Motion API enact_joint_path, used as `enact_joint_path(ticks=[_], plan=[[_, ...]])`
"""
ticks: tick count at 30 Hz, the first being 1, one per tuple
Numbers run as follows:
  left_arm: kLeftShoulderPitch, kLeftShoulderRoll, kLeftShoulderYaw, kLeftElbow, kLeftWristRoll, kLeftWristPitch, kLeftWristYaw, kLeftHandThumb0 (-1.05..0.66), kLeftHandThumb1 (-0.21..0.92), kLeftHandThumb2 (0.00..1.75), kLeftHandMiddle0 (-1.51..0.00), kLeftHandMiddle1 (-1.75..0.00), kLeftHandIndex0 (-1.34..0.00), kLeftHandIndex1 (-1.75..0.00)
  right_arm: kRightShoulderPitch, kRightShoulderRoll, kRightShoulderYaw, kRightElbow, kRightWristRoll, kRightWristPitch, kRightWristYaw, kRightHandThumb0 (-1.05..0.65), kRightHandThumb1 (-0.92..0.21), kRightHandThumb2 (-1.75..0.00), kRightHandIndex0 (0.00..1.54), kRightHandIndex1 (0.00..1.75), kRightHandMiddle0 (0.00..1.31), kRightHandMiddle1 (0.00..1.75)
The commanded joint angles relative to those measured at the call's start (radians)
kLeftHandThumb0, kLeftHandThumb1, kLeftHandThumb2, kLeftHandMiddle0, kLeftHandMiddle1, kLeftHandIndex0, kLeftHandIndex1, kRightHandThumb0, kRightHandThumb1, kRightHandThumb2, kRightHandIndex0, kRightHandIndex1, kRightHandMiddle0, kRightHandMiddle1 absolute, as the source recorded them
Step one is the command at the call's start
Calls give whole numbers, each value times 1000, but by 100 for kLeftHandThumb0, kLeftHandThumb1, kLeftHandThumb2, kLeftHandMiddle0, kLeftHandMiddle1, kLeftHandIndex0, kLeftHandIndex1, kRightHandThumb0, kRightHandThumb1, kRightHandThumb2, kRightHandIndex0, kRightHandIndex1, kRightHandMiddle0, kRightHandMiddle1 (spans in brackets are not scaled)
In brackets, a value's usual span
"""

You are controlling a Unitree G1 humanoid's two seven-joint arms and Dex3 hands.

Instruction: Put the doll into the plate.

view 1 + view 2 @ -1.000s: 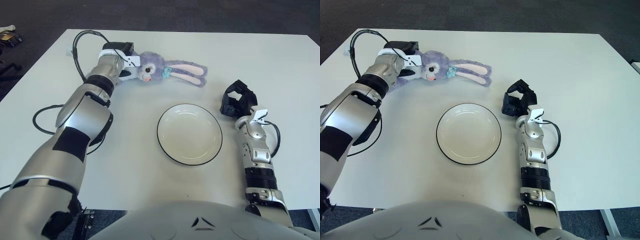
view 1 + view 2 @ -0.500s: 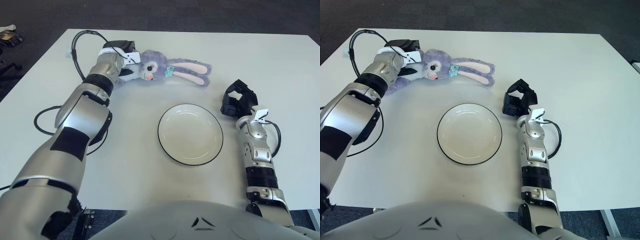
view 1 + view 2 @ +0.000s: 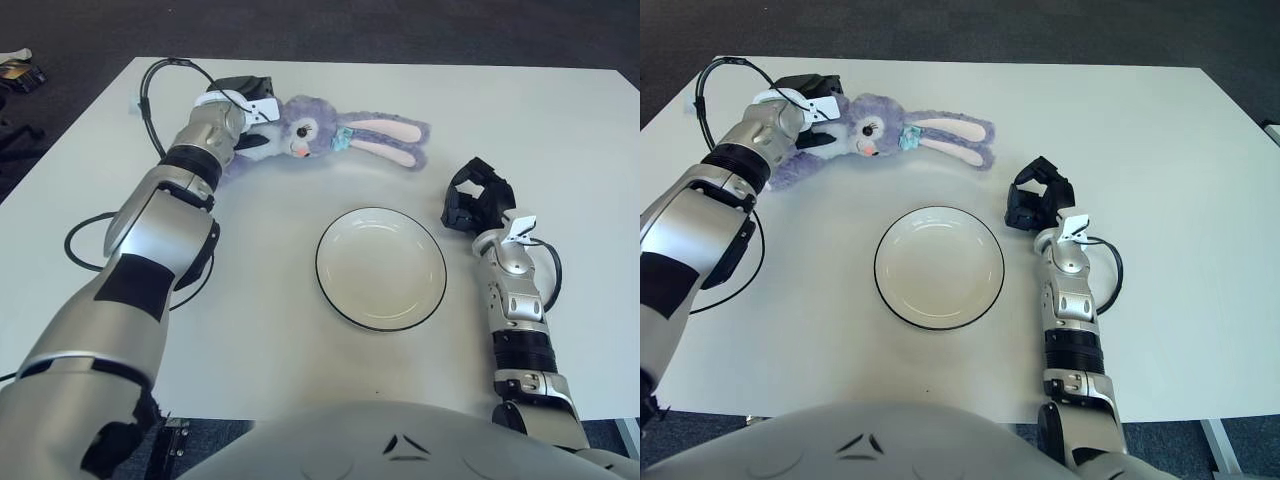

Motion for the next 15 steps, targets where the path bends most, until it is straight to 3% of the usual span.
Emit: enact_joint_path(ticks=[1,15], plan=[[14,1,-9,-9,1,-15,-15,0,-13,175,-98,-156,-74,-175,45,3,1,59,2,44,0,-52,-23,-143,133,175,69,175],[-4,28,-42,-47,30,-39,-9,0,-15,175,-101,-149,-77,-175,38,-6,8,72,-6,52,5,-50,-26,-139,131,175,66,175]])
